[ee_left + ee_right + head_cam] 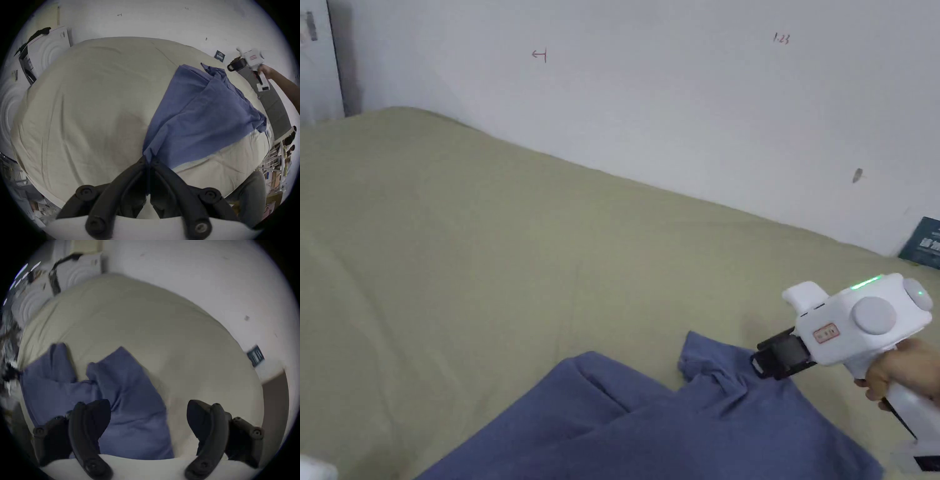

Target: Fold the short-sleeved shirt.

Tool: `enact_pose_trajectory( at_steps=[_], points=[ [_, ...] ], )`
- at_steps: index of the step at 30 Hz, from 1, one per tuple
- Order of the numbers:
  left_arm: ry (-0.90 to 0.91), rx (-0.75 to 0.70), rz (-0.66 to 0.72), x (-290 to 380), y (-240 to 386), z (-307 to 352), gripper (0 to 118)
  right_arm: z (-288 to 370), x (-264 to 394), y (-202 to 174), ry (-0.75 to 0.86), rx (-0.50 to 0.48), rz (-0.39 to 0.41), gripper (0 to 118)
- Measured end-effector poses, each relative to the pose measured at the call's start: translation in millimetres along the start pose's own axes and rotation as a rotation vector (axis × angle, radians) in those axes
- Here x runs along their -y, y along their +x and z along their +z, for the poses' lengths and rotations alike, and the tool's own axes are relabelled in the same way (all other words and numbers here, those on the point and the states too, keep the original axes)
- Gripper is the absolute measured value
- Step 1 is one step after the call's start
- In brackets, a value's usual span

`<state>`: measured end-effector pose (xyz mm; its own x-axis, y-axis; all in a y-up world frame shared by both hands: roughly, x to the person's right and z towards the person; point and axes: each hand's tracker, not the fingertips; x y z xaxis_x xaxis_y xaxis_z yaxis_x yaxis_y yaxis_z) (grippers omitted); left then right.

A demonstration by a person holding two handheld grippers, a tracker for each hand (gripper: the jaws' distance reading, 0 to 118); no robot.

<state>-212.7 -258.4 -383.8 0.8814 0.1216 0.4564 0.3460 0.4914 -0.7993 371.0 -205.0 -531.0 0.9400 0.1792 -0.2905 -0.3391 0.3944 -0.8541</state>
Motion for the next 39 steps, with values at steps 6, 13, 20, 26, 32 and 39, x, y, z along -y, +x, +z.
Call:
enact_pose_trajectory(
  at_steps=[6,13,20,26,32,39],
  points=[
    [0.003,-0.002,0.018,-2.2,1.4,-4.6,1,-46.7,-8.2,8.2,-0.063,-0.025,0.045,99],
    [0.018,0.026,0.029,-3.5,1.7,-3.1,1,-35.1,6.8,8.9,-0.003,-0.14,-0.136,4],
    [0.133,0.094,0.074,-36.5,-11.5,24.1,1,61.1,15.3,-0.8,0.302,-0.071,-0.19,4],
    [0.256,0.131,0.006,-99.2,-10.1,54.6,1,161.2,14.7,0.9,0.482,0.052,-0.201,4],
    [0.361,0.148,-0.061,-188.9,-2.7,85.7,1,236.3,-3.6,26.6,0.597,0.227,-0.265,4],
    [0.454,0.093,-0.129,-320.0,6.6,108.8,1,299.4,-39.0,63.0,0.759,0.409,-0.33,4]
  ],
)
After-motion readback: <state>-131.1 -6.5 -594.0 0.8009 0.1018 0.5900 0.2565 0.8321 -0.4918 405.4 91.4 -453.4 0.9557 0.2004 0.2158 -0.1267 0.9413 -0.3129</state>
